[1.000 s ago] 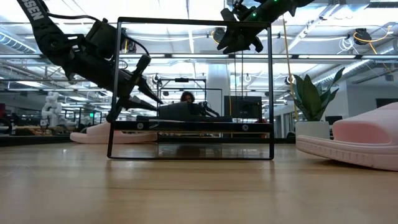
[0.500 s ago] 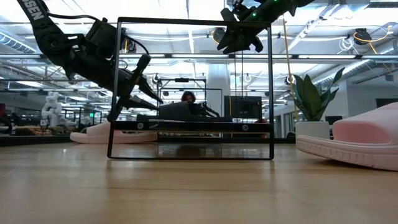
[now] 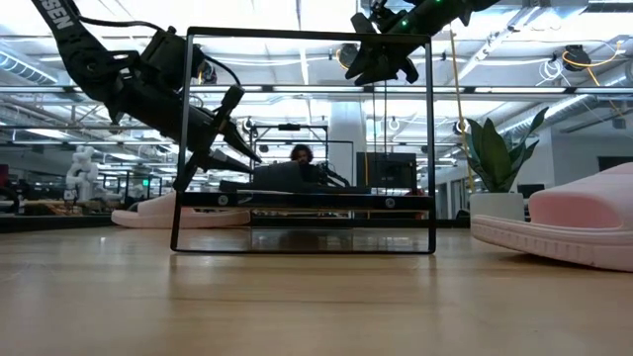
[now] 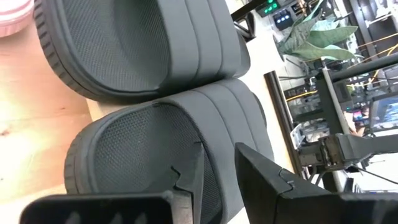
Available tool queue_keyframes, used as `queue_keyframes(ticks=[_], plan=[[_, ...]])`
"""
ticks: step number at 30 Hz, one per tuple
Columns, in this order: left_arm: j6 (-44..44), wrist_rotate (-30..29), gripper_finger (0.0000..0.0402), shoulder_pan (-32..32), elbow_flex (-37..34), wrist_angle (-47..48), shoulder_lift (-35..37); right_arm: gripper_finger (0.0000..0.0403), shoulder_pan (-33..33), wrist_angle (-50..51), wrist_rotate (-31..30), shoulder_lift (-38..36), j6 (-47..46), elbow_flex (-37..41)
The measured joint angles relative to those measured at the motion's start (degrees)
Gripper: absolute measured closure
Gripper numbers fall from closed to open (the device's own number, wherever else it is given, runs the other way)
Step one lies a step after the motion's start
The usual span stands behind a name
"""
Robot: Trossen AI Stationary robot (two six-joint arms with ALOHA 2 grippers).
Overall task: Pick and place slides into the shelf
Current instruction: Put the black slipper on the shelf
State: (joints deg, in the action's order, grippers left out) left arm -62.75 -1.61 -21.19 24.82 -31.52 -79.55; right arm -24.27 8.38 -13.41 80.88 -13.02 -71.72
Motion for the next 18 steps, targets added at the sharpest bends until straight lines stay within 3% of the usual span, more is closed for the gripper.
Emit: queue_keyframes(ticks=[18], plan=[[-0.51,-1.49,0.0314,0.22,0.0,0.02,-0.02,0.0268,0.0,-0.02,-0.02,0.0,0.0,0.0]])
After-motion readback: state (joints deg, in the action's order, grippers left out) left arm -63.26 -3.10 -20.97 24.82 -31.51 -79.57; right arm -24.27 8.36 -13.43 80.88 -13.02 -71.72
